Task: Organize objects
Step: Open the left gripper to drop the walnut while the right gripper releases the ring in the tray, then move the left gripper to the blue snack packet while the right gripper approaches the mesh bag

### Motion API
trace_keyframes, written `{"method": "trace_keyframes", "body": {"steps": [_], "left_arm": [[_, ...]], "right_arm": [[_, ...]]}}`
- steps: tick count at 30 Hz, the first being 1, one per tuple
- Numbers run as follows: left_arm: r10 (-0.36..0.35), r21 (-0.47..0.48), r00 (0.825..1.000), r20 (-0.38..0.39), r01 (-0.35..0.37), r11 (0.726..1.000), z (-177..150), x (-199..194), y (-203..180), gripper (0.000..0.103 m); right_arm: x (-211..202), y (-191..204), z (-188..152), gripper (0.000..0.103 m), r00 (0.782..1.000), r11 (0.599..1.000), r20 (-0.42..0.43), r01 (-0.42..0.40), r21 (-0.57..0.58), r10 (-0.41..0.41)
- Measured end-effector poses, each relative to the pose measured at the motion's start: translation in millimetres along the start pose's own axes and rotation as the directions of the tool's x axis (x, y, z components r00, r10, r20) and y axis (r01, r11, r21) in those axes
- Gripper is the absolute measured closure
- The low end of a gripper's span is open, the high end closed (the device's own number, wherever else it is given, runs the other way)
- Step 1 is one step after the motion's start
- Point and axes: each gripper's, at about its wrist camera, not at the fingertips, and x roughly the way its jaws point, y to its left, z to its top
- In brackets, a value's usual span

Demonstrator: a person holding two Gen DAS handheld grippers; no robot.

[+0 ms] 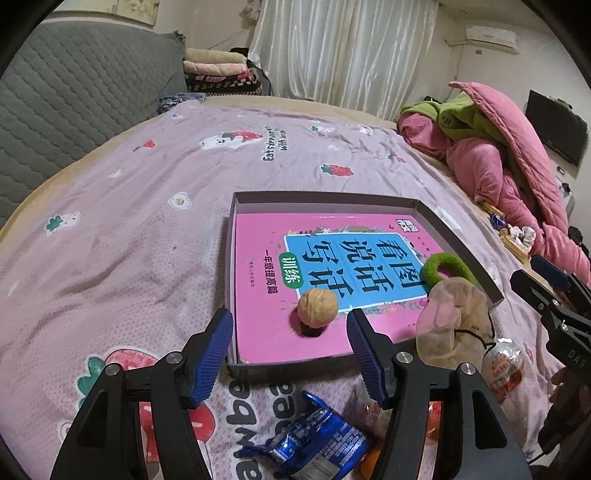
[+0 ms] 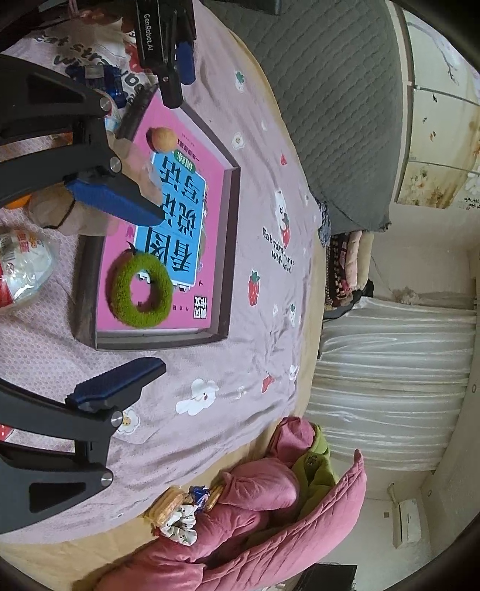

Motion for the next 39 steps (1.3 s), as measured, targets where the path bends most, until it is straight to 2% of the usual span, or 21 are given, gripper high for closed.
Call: {"method": "trace_keyframes", "body": {"steps": [6, 10, 21, 26, 32, 39], "left_arm": [[0.005, 0.026, 1.000, 0.007, -0.005, 1.000, -6.0, -9.3, -2.8, 0.036], [0.002, 0.040, 1.000, 0.018, -0.002, 0.999, -9.6, -19.2, -2.6, 0.032], [0.018, 0.091, 1.000, 0.017, -0.020, 0.996, -25.1, -34.5, 3.0, 0.032], [0.006, 0.102, 1.000, 0.011, -0.007, 0.995, -32.7, -40.5, 4.7, 0.032], [0.006, 0.156, 1.000, -0.011, -0.004, 0.988, -45.0, -42.4, 1.1, 0.032], [0.010, 0.253, 1.000, 0.004, -0.011, 0.967, -56.7, -48.9, -7.6, 0.032]], "right_arm": [[-5.3, 4.6, -2.8, 0.029, 0.999, 0.999, -0.001, -0.033, -0.020, 0.033], [-10.5, 7.7, -6.1, 0.029, 0.999, 0.998, 0.002, -0.052, -0.038, 0.052], [-18.1, 22.1, -19.5, 0.026, 0.997, 0.990, -0.019, -0.072, -0.118, 0.071], [-20.7, 26.1, -24.1, 0.026, 0.996, 0.986, -0.028, -0.091, -0.138, 0.088], [-21.0, 29.1, -29.9, 0.026, 0.993, 0.982, -0.043, -0.114, -0.153, 0.108], [-20.9, 32.5, -33.6, 0.026, 0.994, 0.976, -0.045, -0.105, -0.190, 0.098]]}}
